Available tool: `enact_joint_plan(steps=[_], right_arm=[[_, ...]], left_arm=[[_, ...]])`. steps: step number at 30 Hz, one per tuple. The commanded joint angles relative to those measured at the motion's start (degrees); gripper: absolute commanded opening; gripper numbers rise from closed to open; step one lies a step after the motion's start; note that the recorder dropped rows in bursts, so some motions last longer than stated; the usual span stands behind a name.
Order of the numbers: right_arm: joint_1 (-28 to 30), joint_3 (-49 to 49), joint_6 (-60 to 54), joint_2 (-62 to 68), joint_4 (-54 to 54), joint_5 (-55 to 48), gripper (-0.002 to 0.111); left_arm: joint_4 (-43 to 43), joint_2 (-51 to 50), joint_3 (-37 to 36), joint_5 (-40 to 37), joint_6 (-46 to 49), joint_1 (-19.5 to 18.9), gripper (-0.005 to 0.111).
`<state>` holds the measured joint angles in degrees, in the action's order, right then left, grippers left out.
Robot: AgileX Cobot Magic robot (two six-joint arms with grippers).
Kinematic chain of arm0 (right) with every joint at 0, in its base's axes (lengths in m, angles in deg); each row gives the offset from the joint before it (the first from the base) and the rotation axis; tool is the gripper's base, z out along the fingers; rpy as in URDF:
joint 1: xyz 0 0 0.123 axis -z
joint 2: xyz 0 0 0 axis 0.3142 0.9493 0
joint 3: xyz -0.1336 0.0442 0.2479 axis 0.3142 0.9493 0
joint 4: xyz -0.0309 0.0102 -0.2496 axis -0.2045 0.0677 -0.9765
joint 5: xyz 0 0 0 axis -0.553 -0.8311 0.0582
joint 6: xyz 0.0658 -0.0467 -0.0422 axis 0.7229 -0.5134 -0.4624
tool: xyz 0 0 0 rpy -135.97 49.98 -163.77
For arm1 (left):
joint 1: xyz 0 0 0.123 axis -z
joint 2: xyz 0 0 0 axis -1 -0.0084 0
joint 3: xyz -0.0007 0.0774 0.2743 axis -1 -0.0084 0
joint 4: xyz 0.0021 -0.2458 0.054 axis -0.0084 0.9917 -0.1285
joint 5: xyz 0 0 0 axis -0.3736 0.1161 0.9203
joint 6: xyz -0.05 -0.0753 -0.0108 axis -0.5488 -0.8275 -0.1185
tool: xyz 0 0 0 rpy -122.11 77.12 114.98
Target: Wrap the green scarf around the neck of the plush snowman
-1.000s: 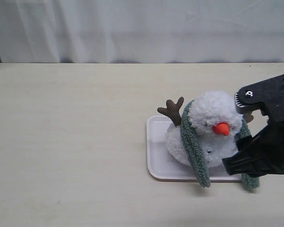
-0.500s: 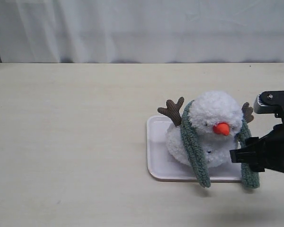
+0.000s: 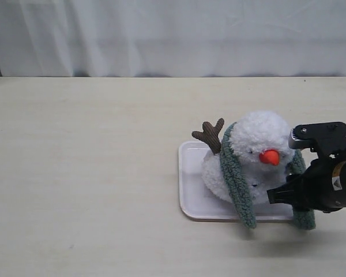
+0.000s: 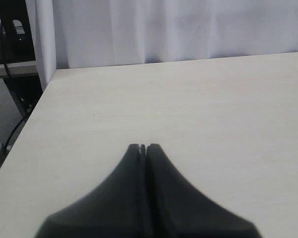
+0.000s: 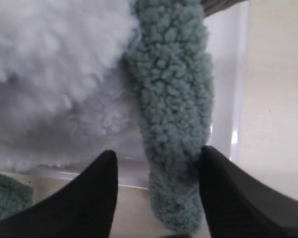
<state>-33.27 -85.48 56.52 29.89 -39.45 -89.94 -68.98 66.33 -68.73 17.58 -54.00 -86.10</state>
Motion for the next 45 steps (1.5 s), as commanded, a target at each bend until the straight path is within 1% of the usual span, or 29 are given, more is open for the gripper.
enact_joint_plan(steps=[1,5,7,10,16,22,24,25,27,31,32,36,41,45], right_arm=[[0.2,0.1,-0.5,1.0,-2.1,1.1,0.035],[0.2,0.1,-0.3,1.1,-2.5,1.1,0.028],[0.2,0.1,-0.3,1.1,-2.5,1.1,0.020],[0.2,0.1,-0.3,1.1,-2.5,1.1,0.004],[0.1,0.1,0.8,-1.5,-1.1,0.8,0.004],[0.1,0.1,0.6,-9.3,3.5,0.5,0.004],[0.1,0.1,0.4,-11.9,6.3,-0.3,0.004],[0.1,0.1,-1.1,-13.7,10.5,-1.7,0.004],[0.1,0.1,-4.0,-14.7,15.5,-3.5,0.004],[0.1,0.1,-12.1,-14.1,24.9,-7.3,0.004],[0.1,0.1,-15.5,-13.3,28.9,-8.4,0.004],[0.1,0.1,-20.5,-10.1,35.1,-7.8,0.004],[0.1,0.1,-21.4,-4.3,36.3,-5.2,0.004],[0.1,0.1,-21.4,-2.5,36.3,-3.8,0.004]], left_arm=[[0.0,0.1,-0.1,0.6,-0.2,0.4,0.000],[0.0,0.1,-0.1,0.6,-0.2,0.4,0.000],[0.0,0.1,-0.1,0.6,-0.2,0.4,0.000],[0.0,0.1,-0.1,0.6,-0.2,0.4,0.000],[0.0,0.1,-0.1,0.6,-0.2,0.4,0.000],[0.0,0.1,-0.1,0.6,-0.2,0.4,0.000],[0.0,0.1,-0.1,0.6,-0.2,0.4,0.000],[0.0,0.1,-0.1,0.6,-0.2,0.4,0.000],[0.0,0.1,-0.1,0.6,-0.2,0.4,0.000],[0.0,0.1,-0.1,0.6,-0.2,0.4,0.000],[0.0,0.1,-0.1,0.6,-0.2,0.4,0.000],[0.0,0.1,-0.1,0.6,-0.2,0.4,0.000],[0.0,0.1,-0.1,0.6,-0.2,0.4,0.000],[0.0,0.1,-0.1,0.6,-0.2,0.4,0.000]])
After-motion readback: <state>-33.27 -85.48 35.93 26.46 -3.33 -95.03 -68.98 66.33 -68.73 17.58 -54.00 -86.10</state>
